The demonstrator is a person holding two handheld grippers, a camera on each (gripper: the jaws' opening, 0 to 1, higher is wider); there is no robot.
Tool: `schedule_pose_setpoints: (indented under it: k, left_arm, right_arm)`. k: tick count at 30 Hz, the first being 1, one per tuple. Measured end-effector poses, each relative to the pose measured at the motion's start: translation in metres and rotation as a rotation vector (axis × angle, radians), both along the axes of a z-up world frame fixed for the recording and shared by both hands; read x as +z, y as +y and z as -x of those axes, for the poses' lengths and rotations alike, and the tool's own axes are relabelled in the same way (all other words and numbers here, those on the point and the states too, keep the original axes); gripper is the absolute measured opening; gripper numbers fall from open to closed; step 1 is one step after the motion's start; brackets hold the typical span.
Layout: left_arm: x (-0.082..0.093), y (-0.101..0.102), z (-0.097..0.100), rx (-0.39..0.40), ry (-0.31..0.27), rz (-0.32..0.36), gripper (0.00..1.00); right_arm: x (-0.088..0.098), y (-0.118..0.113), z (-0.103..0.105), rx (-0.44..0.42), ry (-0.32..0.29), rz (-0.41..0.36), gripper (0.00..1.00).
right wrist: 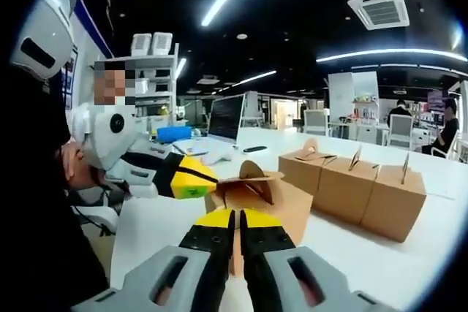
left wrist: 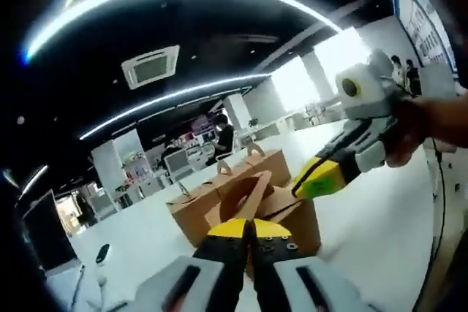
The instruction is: Pick up one paper box from the group, open the paper box, and remove the item inside
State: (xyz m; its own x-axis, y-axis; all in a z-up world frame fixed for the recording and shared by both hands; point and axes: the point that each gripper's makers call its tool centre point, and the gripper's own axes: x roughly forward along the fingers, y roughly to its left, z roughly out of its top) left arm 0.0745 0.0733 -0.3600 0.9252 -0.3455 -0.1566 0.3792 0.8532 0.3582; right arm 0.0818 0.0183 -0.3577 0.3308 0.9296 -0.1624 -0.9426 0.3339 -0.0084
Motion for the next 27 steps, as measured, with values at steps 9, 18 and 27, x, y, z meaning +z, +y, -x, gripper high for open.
schedule_pose_setpoints:
  k: [9,18,27]
  left_arm:
    - [0.011,0.007,0.0,0.038,0.004,0.174,0.04]
    - [0.01,0.007,-0.002,0.057,0.049,0.346,0.04]
    - [0.008,0.007,-0.002,0.067,0.045,0.387,0.04]
  right_arm:
    - [-0.001,0.001,-0.001,0.015,0.006,0.026,0.05]
    - [-0.001,0.001,-0.001,0.018,0.013,0.024,0.05]
    - [-0.001,0.001,-0.002,0.022,0.014,0.031,0.05]
